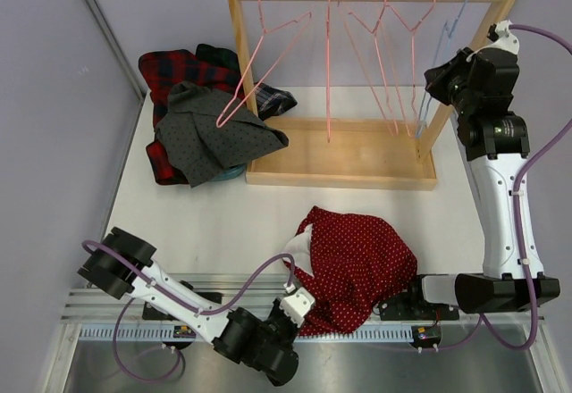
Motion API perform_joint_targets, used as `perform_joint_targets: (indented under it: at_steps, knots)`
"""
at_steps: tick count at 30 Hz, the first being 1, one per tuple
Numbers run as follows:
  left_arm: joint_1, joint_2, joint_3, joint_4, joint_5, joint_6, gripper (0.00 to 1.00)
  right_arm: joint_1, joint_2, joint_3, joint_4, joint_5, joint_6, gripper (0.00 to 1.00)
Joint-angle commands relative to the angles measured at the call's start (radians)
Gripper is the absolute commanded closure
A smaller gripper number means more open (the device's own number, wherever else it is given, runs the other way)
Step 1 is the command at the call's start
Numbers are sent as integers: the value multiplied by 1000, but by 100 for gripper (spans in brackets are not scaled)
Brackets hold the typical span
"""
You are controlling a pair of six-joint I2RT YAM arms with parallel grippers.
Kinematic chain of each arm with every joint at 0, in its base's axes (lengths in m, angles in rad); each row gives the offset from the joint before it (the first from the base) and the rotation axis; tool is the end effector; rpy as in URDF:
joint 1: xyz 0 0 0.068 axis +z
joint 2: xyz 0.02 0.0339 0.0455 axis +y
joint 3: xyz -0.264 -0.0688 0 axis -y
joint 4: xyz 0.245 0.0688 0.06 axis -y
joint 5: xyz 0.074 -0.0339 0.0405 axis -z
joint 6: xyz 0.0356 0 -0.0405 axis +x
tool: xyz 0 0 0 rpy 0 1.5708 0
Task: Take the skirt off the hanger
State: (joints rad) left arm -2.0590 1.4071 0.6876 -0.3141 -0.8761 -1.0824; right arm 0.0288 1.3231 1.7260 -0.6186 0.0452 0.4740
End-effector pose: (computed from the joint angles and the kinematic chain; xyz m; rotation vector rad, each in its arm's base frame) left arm -0.0933 -0.2339 0.1745 0.7814 2.0755 -0.6053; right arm 0.2641 0.0060 0.4972 0.4287 1.7457 0.3204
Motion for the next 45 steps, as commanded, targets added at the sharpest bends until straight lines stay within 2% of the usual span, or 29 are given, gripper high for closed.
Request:
perform_joint_targets:
  at_steps: [1,4,5,7,8,9,14,15,16,17,19,20,22,23,26,29,31,33,34,35,38,41,42,44,45]
  knots:
    - [-6,-33,96,-84,-122,-7,100,-1,-94,-46,63,39,-21,100]
    - [5,-48,170,-198,-168,22,100,-1,-134,-69,37,64,-32,99]
    - [13,-59,184,-206,-172,54,100,-1,-142,-71,19,67,-35,80]
    - [55,-108,199,-204,-159,162,100,-3,-173,-77,0,76,-46,33]
    - [103,-128,211,-197,-124,209,100,-1,-185,-80,-16,82,-49,3]
    - [127,-146,219,-188,-106,314,100,-3,-197,-80,-29,90,-51,0]
    - [331,-272,315,-319,-67,542,100,-1,-317,-114,-93,111,-64,0]
    - [437,-298,354,-344,-58,617,100,-1,-361,-132,-101,113,-66,1]
    - [495,-322,369,-380,-48,659,100,-3,-384,-141,-112,116,-66,1]
    - [626,-383,383,-384,-23,703,100,-1,-406,-158,-130,117,-69,1]
    - [786,-445,409,-323,49,853,100,-1,-465,-174,-151,114,-69,1]
    - [971,-491,420,-292,174,902,100,-1,-482,-187,-173,113,-71,1]
    - [1153,-484,512,-261,271,998,100,-1,-527,-203,-191,96,-60,1]
    - [1307,-465,553,-263,351,1021,100,-1,-541,-224,-202,88,-57,1]
    - [1521,-343,745,-266,478,1067,100,-1,-588,-276,-213,52,-35,1]
    - [1637,-243,907,-249,546,1053,100,-1,-621,-327,-217,29,-28,1]
    - [1671,-171,987,-229,565,1044,100,-1,-636,-348,-222,15,-31,0]
    - [1714,-113,1133,-224,566,1044,100,-1,-647,-378,-227,7,-35,1]
    - [1726,-36,1189,-226,571,1041,100,-1,-650,-387,-224,2,-38,1]
    - [1757,1,1308,-227,578,1036,100,-3,-653,-407,-219,2,-40,1]
    - [1801,158,1479,-198,607,1029,100,-1,-664,-446,-207,-14,-44,1]
    - [1812,304,1671,-82,600,1075,100,-3,-671,-474,-196,-34,-41,1]
    - [1815,343,1796,-28,580,1114,100,0,-673,-479,-194,-41,-41,1]
    - [1838,413,1877,35,600,1130,100,3,-670,-483,-196,-41,-40,0]
    - [1843,434,1870,167,595,1154,100,8,-673,-485,-196,-41,-43,0]
